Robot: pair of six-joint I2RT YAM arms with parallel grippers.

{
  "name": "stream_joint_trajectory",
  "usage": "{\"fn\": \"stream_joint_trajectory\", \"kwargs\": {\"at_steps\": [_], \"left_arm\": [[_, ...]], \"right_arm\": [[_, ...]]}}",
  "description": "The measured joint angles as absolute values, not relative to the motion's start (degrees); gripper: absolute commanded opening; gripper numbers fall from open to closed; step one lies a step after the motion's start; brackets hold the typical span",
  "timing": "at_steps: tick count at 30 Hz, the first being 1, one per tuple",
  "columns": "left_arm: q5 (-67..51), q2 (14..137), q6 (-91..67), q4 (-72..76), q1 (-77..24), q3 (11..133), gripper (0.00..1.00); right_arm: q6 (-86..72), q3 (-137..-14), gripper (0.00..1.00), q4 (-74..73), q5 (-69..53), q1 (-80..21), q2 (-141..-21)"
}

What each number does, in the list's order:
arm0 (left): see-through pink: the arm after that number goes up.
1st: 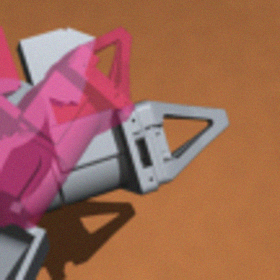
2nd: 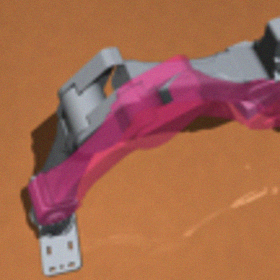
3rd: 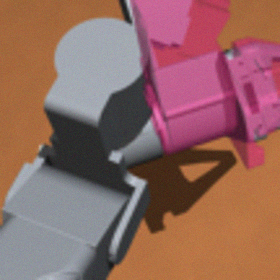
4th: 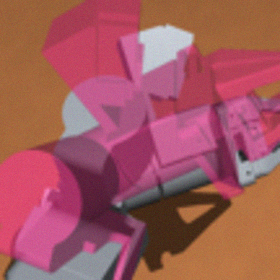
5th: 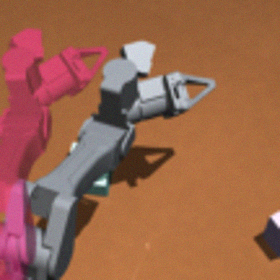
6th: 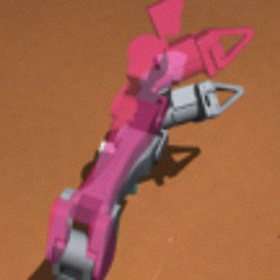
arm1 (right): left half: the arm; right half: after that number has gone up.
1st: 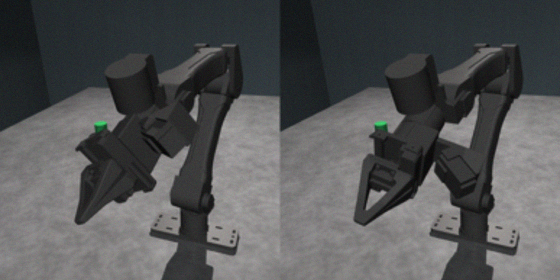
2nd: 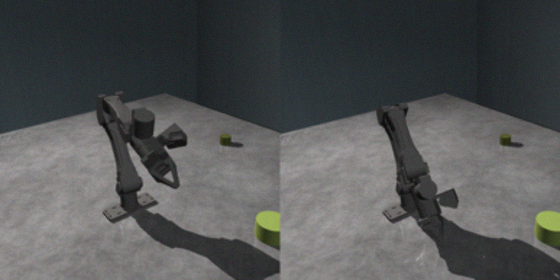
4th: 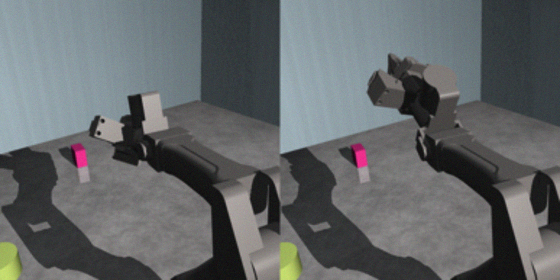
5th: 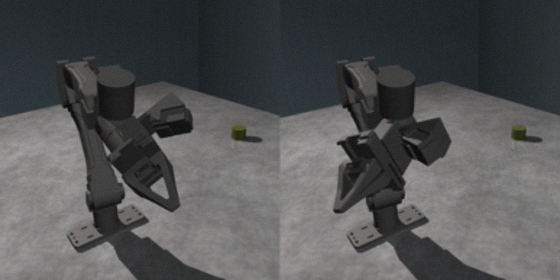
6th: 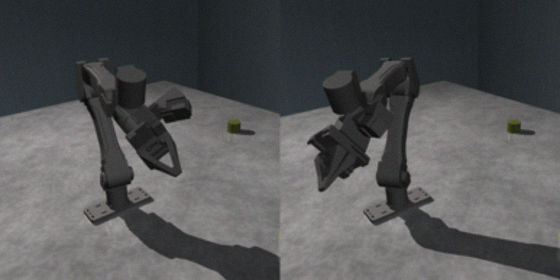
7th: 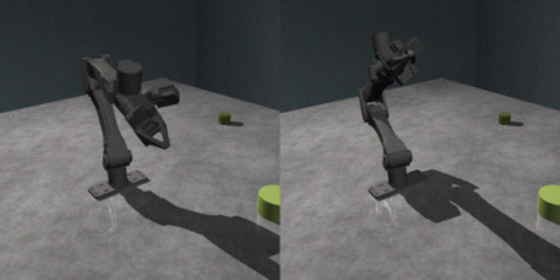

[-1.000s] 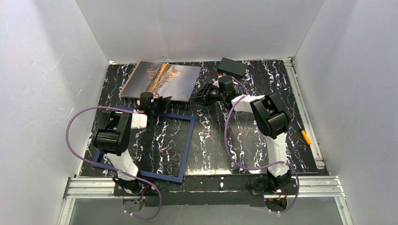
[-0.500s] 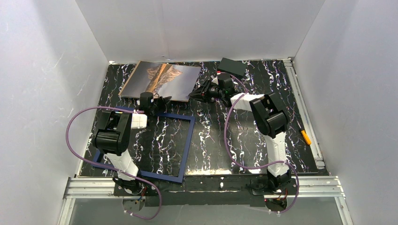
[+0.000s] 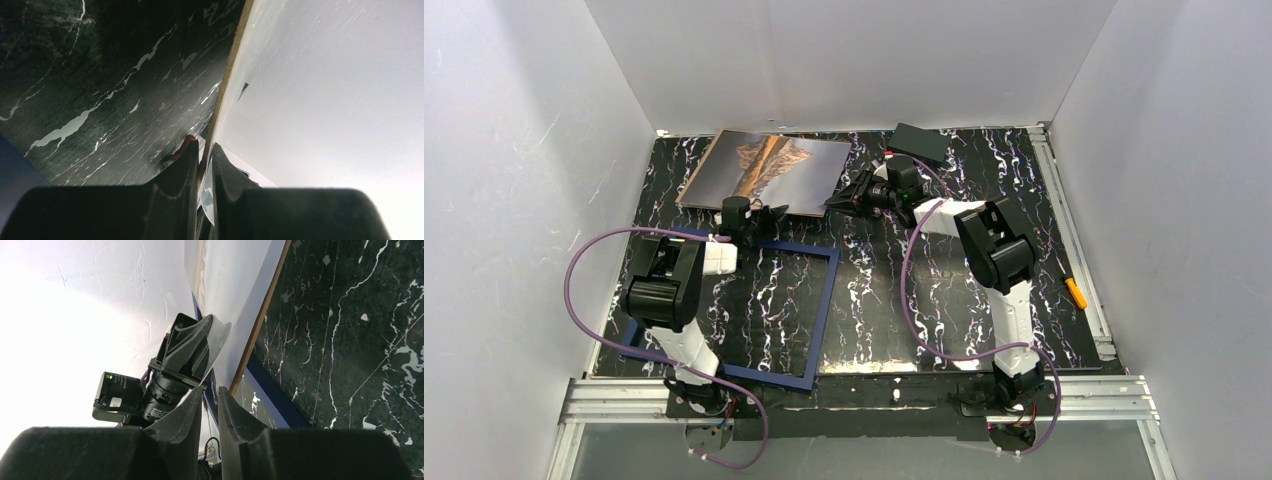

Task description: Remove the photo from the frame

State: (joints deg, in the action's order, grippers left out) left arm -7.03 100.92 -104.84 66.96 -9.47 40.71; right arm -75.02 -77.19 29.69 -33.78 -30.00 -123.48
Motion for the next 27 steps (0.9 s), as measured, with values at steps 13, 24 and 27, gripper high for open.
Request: {"fn": "stream_joint_trajectory", "kwargs": {"at_steps": [13,24,27], "left_arm": [[-7.16,100.92,-105.65,67.61,-9.61,40.71,0.00],[-7.51,100.92,-105.67,67.42,-9.61,40.71,0.00],[-7.57,100.92,-105.67,67.40,-9.61,40.71,0.00]], "right_arm": [[-74.83,-70.89,0.40,29.56,-31.81,-30.02,-123.35],[-75.00,-71.92,0.35,29.12,-31.90,-30.13,-123.35],[-75.05,-72.84,0.35,29.36,-32.03,-30.13,-123.35]]}}
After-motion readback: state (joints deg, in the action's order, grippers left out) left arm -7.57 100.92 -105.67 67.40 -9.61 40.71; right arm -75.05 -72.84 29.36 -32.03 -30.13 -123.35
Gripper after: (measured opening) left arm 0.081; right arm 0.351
